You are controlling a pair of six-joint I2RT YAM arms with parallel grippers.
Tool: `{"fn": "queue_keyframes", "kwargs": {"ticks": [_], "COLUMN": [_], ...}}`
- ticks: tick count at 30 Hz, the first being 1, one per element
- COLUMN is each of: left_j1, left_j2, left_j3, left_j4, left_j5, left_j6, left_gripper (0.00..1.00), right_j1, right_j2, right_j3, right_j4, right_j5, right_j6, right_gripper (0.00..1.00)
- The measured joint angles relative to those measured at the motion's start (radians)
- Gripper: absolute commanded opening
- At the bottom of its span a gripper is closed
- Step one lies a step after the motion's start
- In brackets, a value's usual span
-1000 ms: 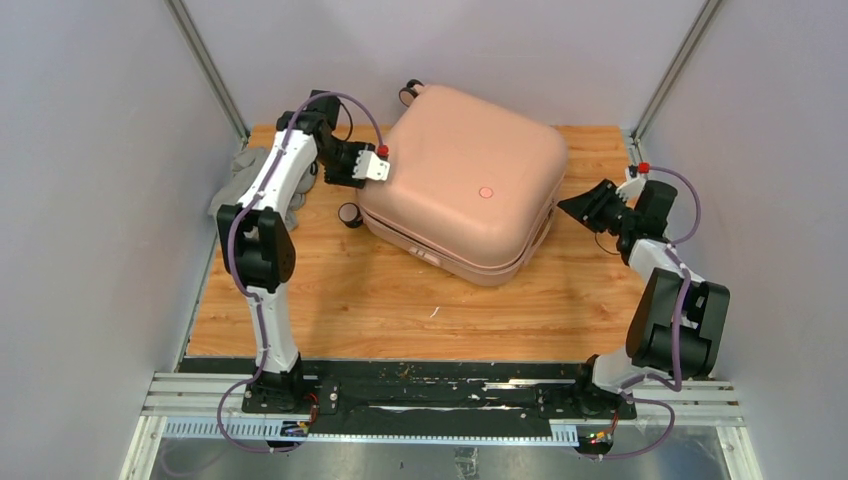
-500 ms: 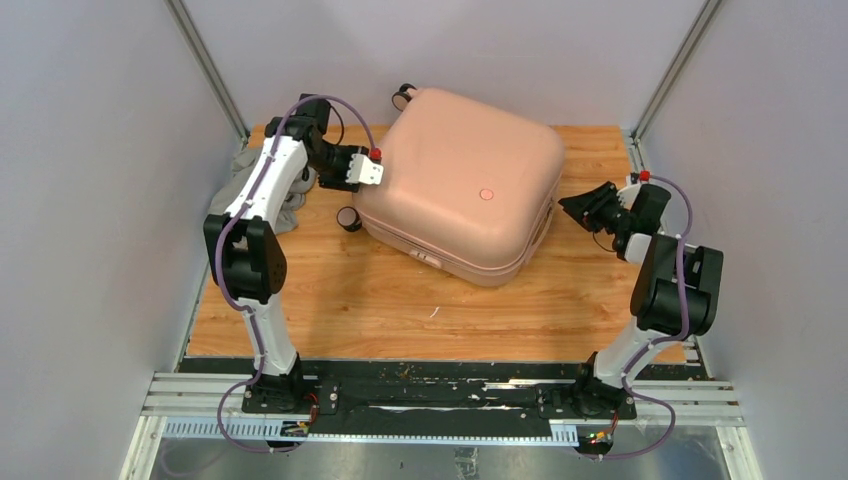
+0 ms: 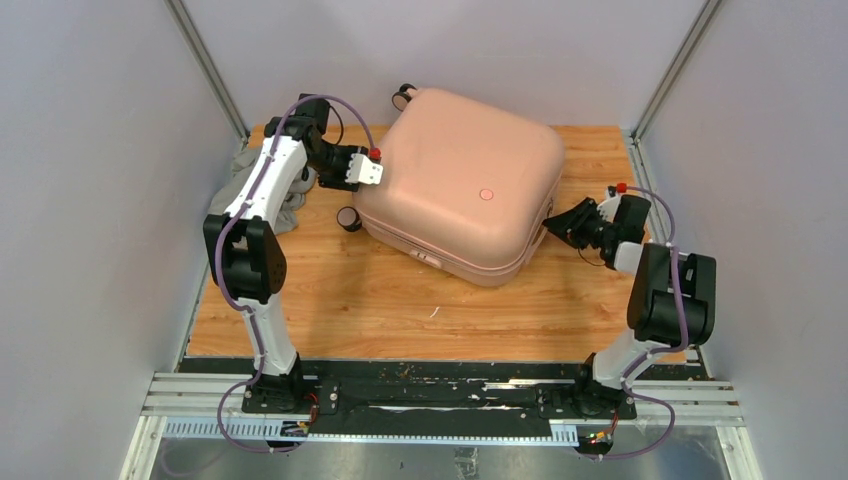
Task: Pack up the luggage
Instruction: Zip the luggage at the center of the board.
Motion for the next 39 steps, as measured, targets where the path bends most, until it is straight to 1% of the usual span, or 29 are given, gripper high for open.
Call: {"fn": "queue_keyframes", "kwargs": {"ticks": [1,2,5,6,11,18,23,24,25,26,29,32,35,39], "left_j1": [0.000,0.000,0.000,0.000,0.007,0.015,0.024,0.027,0.031,0.035,0.043,0.044,0.044,0.046], "left_j2": [0.000,0.000,0.000,0.001,0.008,0.034,0.056,0.056,0.056,0.056,0.056,0.055,0.055,0.055], "left_j3": [0.000,0.000,0.006,0.011,0.040,0.072,0.081,0.082,0.082,0.082,0.082,0.082,0.080,0.074], "left_j4": [0.000,0.000,-0.005,-0.008,-0.032,-0.039,-0.035,-0.033,-0.030,-0.028,-0.026,-0.023,-0.021,-0.016], "left_j5": [0.000,0.000,0.001,0.001,-0.010,-0.037,-0.079,-0.082,-0.085,-0.085,-0.073,-0.068,-0.059,-0.050], "left_j6": [0.000,0.000,-0.002,-0.004,-0.016,-0.042,-0.041,-0.039,-0.036,-0.034,-0.026,-0.019,-0.019,-0.019], "left_gripper": [0.00,0.00,0.00,0.00,0.00,0.00,0.00,0.00,0.00,0.00,0.00,0.00,0.00,0.00], "right_j1": [0.007,0.014,0.030,0.031,0.051,0.118,0.180,0.192,0.201,0.204,0.196,0.157,0.132,0.128], "right_j2": [-0.005,-0.011,-0.029,-0.037,-0.097,-0.194,-0.235,-0.241,-0.248,-0.256,-0.297,-0.355,-0.370,-0.307], "right_j3": [-0.004,-0.006,-0.007,-0.011,-0.054,-0.171,-0.214,-0.218,-0.220,-0.220,-0.220,-0.200,-0.128,0.005], "right_j4": [-0.018,-0.034,-0.048,-0.053,-0.010,0.080,0.104,0.104,0.098,0.084,0.005,-0.119,-0.198,-0.246], "right_j5": [0.006,0.013,0.038,0.051,0.108,0.166,0.186,0.185,0.180,0.176,0.142,0.140,0.164,0.174], "right_j6": [-0.010,-0.017,-0.033,-0.030,-0.031,-0.007,0.012,0.014,0.014,0.013,-0.005,-0.071,-0.161,-0.277], "right_gripper": [0.33,0.27,0.05,0.01,0.00,0.00,0.00,0.02,0.08,0.16,0.35,0.49,0.53,0.53]}}
